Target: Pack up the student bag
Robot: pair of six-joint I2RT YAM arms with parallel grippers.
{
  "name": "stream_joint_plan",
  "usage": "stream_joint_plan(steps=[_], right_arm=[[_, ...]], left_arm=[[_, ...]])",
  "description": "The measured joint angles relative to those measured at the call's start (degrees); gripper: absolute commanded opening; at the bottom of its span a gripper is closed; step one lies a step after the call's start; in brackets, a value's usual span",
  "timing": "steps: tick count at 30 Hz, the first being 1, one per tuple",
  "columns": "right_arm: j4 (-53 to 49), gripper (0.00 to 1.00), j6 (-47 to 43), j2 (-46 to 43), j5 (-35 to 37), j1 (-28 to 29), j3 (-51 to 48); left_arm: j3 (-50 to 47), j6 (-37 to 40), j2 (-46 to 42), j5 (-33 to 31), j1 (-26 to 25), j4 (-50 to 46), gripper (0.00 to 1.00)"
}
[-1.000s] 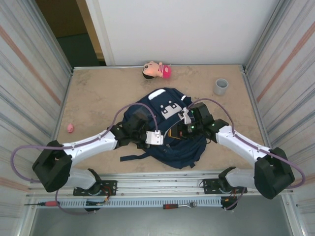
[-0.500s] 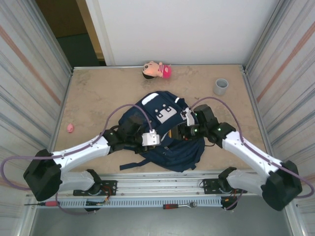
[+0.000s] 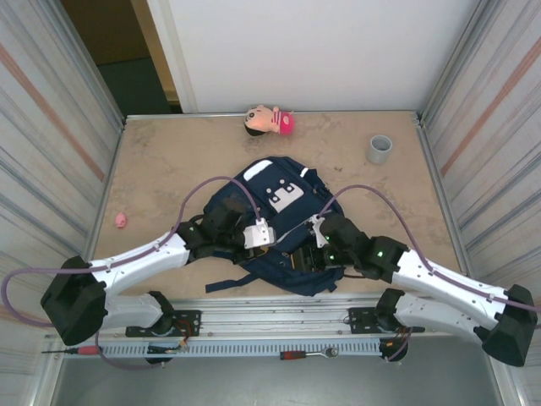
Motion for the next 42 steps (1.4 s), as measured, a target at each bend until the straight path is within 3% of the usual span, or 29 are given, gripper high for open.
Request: stream_joint_plan(steps=[4,12,19,26,37,42], right_arm=[[0.72,0.42,0.04,2.99,1.42,1.25,0.07],[1.14,0.25,-0.48,7.74,2.62,3.04,2.93],[0.55,0.0,-1.09,7.63,2.82,4.22,4.22],[-4.76,0.0,-0.96,6.36,5.88,3.45,6.45],[-11.93,0.0,-0.46,0.98,6.99,-3.96,5.88],[-8.63,0.1,-2.05,3.89,5.03,-4.26,4.83]], left_arm=[[0.0,-0.13,0.0,0.31,0.17,-0.04,0.0],[0.09,-0.2,0.04,0.31,0.48,-0.48,0.0],[0.55,-0.22,0.5,0.13,0.59,-0.48,0.0],[1.31,-0.22,0.55,0.13,1.75,-0.9,0.0],[1.55,-0.15,0.52,0.5,3.06,-1.79,0.0],[1.55,-0.17,0.52,1.36,3.45,-2.27,0.0]])
